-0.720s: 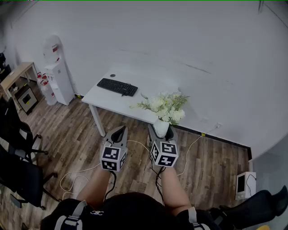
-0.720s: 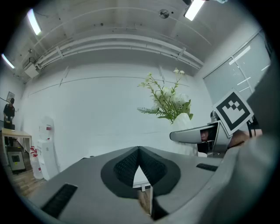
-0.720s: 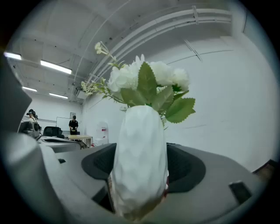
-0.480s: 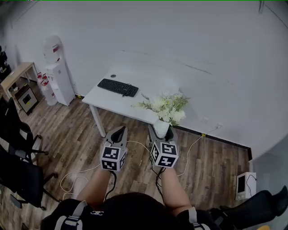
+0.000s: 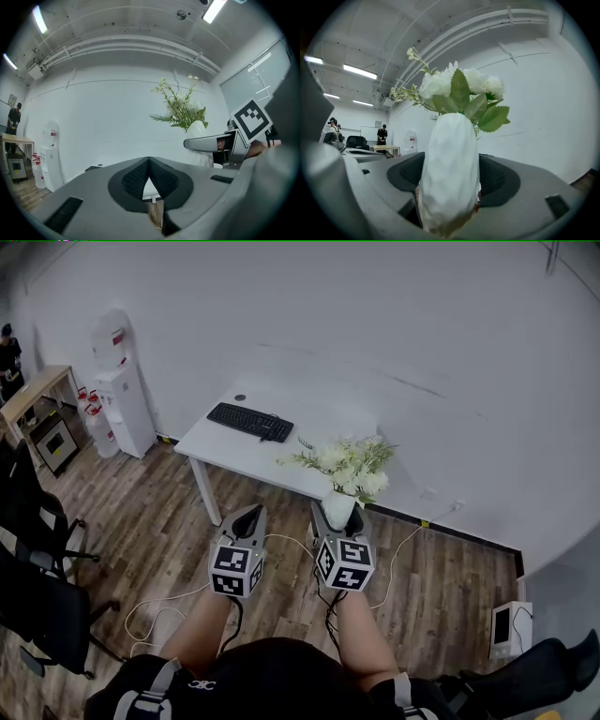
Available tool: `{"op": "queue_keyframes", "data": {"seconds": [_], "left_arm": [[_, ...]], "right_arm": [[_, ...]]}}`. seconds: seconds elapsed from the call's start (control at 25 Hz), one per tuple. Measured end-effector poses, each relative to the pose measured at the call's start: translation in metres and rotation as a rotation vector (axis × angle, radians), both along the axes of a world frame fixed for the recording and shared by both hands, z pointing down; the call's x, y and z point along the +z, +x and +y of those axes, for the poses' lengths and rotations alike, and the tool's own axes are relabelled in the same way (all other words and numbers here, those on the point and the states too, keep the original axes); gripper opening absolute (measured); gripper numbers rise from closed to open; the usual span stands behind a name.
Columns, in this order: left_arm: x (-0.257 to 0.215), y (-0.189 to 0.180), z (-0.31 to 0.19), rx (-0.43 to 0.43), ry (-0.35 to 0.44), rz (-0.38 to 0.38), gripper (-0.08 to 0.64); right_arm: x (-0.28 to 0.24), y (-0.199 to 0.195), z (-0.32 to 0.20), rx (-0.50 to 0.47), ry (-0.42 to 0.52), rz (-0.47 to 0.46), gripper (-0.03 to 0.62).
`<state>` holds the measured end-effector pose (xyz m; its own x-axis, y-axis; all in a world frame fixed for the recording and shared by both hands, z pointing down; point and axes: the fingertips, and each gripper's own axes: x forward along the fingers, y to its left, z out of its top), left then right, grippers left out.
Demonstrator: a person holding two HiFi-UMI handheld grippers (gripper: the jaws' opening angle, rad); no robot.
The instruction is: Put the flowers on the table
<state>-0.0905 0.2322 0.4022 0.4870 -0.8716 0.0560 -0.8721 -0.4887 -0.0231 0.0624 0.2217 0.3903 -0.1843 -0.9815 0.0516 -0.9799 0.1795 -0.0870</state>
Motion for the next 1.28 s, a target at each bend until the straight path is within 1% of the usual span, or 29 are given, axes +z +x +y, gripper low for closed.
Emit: {"op": "queue_keyframes", "data": {"seconds": [0.16, 0.4, 0.72, 1.0, 1.12, 1.28], "left_arm": [[0.005, -0.021, -0.008, -0.001, 0.013, 0.003, 0.002], [0.014, -0.046, -0.020, 0.005, 0.009, 0.001, 0.002], [0.013, -0.068, -0.049, -0.010, 0.044, 0.005, 0.002], [0.019, -0.058, -0.104, -0.036, 0.053, 0.010, 0.002], [0.022, -0.051, -0.137, -0.046, 0.051, 0.005, 0.002], [0.031, -0.037, -0.190, -0.065, 0.028, -0.002, 0.002]], "right_arm": [[0.004, -0.017, -0.007, 0.014, 0.008, -0.001, 0.360], [0.009, -0.034, -0.014, 0.036, 0.022, -0.003, 0.360], [0.004, -0.042, -0.045, 0.045, 0.061, 0.011, 0.360], [0.004, -0.029, -0.103, 0.023, 0.080, 0.028, 0.360], [0.007, -0.023, -0.139, 0.008, 0.080, 0.027, 0.360], [0.014, -0.011, -0.196, -0.011, 0.072, 0.020, 0.360]]}}
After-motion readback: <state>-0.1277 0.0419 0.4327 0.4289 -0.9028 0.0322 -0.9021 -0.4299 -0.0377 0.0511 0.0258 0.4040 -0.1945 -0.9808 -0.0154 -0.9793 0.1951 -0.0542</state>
